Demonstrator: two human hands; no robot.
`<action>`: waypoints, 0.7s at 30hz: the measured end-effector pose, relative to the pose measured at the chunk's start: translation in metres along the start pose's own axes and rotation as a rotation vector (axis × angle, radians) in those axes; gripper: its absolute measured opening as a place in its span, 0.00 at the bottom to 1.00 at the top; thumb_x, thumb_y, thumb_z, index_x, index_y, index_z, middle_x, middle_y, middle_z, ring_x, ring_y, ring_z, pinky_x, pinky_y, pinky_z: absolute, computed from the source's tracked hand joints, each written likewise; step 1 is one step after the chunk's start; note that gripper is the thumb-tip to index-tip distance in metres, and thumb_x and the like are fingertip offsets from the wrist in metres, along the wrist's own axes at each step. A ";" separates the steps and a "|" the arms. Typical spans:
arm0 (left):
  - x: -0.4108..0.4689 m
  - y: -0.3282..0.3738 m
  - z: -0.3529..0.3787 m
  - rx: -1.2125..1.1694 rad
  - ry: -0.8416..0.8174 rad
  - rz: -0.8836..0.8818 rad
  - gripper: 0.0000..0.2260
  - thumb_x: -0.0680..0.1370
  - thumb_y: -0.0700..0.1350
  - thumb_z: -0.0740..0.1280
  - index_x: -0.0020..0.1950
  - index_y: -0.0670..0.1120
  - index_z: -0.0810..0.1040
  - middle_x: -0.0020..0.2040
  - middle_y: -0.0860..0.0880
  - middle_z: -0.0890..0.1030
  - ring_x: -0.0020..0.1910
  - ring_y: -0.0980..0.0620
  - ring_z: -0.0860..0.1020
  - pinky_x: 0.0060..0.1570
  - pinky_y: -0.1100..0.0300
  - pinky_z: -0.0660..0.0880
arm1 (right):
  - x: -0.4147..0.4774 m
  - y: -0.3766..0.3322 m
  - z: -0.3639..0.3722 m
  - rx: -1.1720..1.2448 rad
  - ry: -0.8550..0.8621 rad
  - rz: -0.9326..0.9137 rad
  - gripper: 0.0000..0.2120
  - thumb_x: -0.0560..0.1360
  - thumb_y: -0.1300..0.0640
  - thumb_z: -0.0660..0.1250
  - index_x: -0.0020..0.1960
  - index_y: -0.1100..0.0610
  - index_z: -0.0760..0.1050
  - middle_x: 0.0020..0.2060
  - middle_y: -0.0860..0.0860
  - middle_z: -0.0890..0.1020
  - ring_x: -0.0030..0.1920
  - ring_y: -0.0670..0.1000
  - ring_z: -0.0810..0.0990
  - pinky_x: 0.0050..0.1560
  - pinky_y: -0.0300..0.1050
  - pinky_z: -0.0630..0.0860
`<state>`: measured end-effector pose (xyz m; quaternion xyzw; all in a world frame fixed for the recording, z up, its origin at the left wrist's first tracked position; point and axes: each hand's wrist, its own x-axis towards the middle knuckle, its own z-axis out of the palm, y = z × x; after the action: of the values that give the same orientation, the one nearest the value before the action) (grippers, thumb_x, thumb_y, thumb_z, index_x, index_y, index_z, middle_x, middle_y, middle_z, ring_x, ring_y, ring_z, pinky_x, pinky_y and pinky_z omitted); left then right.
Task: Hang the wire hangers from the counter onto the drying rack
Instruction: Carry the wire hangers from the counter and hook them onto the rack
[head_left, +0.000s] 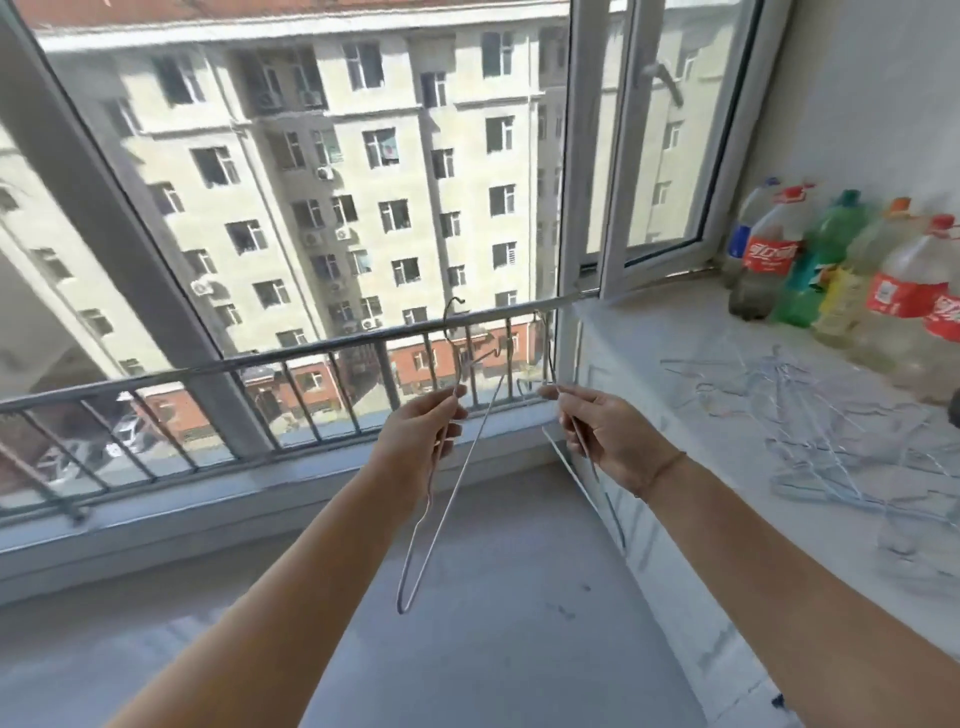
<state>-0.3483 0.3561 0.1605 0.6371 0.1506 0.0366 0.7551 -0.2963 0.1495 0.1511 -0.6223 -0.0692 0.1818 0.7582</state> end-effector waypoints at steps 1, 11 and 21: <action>-0.009 0.003 -0.026 -0.013 0.048 0.013 0.07 0.78 0.40 0.64 0.51 0.47 0.81 0.38 0.51 0.78 0.35 0.55 0.72 0.36 0.63 0.66 | 0.003 0.002 0.026 -0.003 -0.050 0.011 0.12 0.80 0.61 0.56 0.58 0.63 0.75 0.30 0.52 0.69 0.29 0.47 0.64 0.29 0.37 0.62; -0.132 0.026 -0.273 -0.165 0.436 0.076 0.07 0.78 0.38 0.64 0.47 0.46 0.81 0.33 0.52 0.79 0.31 0.57 0.72 0.33 0.65 0.67 | -0.014 0.048 0.303 -0.059 -0.443 0.081 0.11 0.79 0.59 0.58 0.56 0.60 0.77 0.30 0.50 0.72 0.29 0.46 0.67 0.32 0.38 0.62; -0.263 0.049 -0.497 -0.191 0.687 0.169 0.07 0.78 0.36 0.62 0.48 0.43 0.80 0.28 0.53 0.78 0.25 0.59 0.72 0.26 0.70 0.68 | -0.068 0.103 0.560 -0.006 -0.696 0.178 0.12 0.79 0.60 0.58 0.56 0.61 0.77 0.30 0.49 0.73 0.29 0.46 0.67 0.33 0.37 0.64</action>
<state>-0.7282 0.7727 0.1845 0.5244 0.3382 0.3244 0.7109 -0.5639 0.6561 0.1808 -0.5288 -0.2694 0.4480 0.6686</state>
